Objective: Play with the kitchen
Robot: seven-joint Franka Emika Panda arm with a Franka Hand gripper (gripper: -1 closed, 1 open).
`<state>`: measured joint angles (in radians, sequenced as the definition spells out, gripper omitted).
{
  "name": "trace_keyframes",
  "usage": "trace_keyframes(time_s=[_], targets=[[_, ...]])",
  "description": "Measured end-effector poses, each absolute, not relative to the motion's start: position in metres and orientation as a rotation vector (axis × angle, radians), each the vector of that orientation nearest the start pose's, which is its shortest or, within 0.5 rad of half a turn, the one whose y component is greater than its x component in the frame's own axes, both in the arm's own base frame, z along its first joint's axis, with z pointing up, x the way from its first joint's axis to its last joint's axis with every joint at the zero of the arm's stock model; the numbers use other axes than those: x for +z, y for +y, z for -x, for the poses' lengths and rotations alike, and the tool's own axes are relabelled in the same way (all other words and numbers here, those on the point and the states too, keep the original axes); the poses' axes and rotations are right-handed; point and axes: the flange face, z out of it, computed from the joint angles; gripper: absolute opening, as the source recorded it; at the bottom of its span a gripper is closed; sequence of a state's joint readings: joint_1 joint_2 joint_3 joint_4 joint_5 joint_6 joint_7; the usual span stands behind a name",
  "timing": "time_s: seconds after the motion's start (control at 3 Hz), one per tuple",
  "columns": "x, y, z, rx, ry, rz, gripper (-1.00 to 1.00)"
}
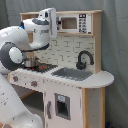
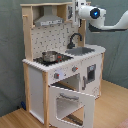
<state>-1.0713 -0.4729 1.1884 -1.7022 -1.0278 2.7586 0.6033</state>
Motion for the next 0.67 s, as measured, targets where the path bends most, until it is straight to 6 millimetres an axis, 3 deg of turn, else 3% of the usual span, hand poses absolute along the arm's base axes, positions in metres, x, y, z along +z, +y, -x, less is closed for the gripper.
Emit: trace_keyframes(time_s=[0.33, 0.67], targets=[[0.7347, 0.2686, -0.5136, 1.519, 0.496, -1.704, -1.0], [0.7346, 0.2689, -0.5134, 1.518, 0.496, -1.704, 1.0]])
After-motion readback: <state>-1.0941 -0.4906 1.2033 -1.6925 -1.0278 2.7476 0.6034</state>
